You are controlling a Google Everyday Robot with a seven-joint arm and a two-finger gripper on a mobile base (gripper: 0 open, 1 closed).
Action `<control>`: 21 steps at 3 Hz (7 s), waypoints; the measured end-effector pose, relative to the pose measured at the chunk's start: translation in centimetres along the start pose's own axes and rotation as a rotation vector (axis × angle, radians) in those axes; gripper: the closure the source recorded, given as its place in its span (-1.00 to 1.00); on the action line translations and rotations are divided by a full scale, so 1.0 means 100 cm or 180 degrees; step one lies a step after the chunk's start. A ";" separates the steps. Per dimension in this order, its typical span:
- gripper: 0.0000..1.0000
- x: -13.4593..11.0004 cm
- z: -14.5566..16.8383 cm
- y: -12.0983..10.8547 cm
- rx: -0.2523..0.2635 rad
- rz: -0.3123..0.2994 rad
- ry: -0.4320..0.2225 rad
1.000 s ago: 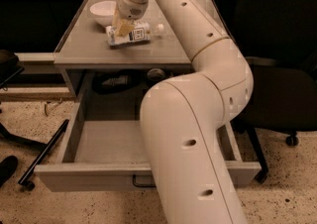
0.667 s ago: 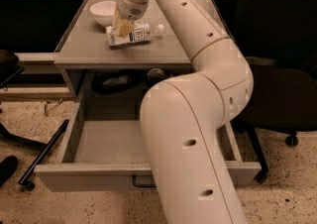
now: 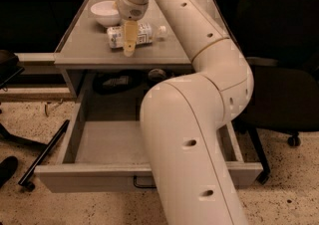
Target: Place blue plastic bottle into top drawer
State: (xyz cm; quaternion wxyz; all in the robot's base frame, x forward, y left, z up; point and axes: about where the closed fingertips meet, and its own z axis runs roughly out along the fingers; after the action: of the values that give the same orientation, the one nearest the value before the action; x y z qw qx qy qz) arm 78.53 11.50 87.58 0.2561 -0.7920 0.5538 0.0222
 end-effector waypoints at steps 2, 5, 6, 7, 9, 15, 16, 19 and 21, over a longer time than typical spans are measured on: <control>-1.00 0.007 0.006 -0.002 -0.0009 0.0044 0.0069; -0.63 0.040 0.024 0.000 -0.0132 0.0251 0.0400; -0.16 0.040 0.024 0.000 -0.0132 0.0250 0.0400; 0.30 0.040 0.024 0.000 -0.0132 0.0250 0.0400; 1.00 0.054 -0.014 0.002 0.0042 0.0299 0.0290; 1.00 0.041 -0.162 0.150 0.0629 0.0717 -0.0415; 1.00 0.029 -0.150 0.180 0.0813 0.1022 -0.0569; 1.00 0.029 -0.036 0.235 0.0464 0.1197 -0.0570; 1.00 0.051 0.078 0.246 0.0549 0.1289 -0.0183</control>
Offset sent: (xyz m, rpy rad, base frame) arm 0.0174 -0.0127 -0.0029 -0.0436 0.0090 -0.0460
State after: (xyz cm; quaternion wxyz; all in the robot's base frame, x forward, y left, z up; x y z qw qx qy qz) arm 60.62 4.14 69.80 0.3289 -0.6388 0.6938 0.0483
